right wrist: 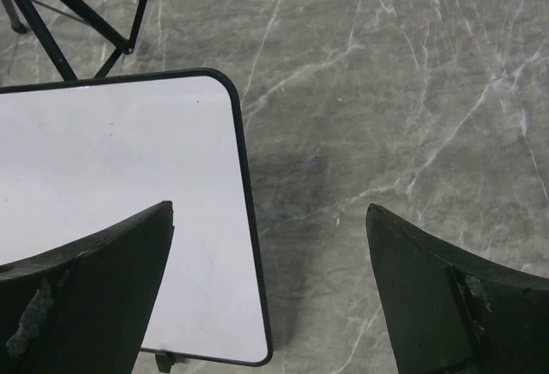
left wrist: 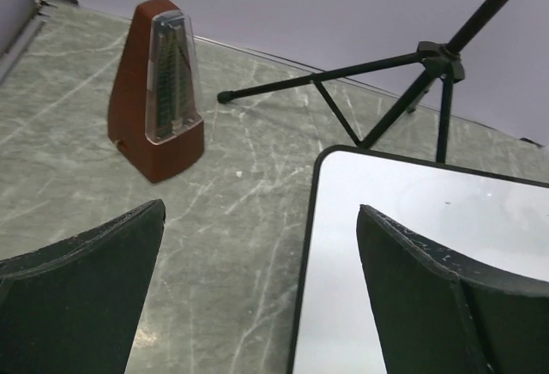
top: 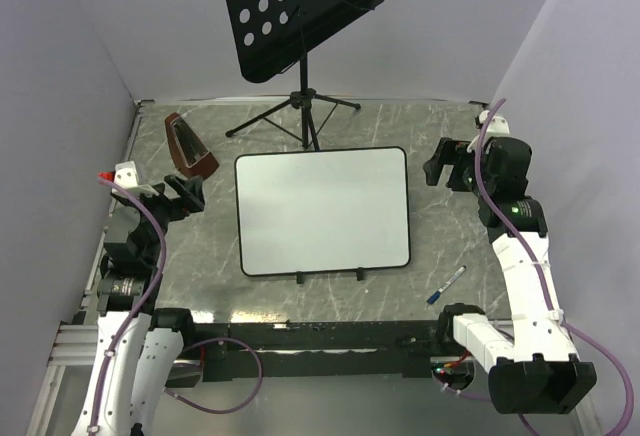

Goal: Write a sentence on the whiteboard
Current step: Pick up the whiteboard marker at the center of the board.

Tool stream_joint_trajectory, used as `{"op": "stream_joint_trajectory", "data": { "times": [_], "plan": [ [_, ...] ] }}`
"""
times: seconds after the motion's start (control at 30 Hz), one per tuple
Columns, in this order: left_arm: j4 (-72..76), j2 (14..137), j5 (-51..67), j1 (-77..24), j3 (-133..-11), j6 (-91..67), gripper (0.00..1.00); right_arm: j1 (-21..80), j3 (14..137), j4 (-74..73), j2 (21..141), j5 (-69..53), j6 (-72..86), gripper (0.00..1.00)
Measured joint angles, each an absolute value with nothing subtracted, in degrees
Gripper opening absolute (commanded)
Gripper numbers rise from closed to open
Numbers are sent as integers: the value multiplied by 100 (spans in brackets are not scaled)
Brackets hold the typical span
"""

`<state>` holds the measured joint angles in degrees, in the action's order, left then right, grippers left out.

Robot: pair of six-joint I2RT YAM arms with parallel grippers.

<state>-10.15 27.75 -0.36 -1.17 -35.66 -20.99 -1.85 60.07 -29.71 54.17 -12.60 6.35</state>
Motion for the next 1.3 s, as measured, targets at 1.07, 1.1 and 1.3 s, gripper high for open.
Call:
{"op": "stream_joint_trajectory", "data": {
  "times": [1.07,1.1,1.3],
  "plan": [
    [-1251,3288,821,-117,-3750,-2209,97,-1105,6034,-5448,6761,-2523,-2696,100],
    [-1240,3293,821,-117,-3745,-2189,97,-1149,5955,-5489,6818,-2475,-2751,100],
    [-1129,3310,823,-117,-3671,-2169,97,-1411,5557,-5706,7035,-2233,-3122,100]
  ]
}}
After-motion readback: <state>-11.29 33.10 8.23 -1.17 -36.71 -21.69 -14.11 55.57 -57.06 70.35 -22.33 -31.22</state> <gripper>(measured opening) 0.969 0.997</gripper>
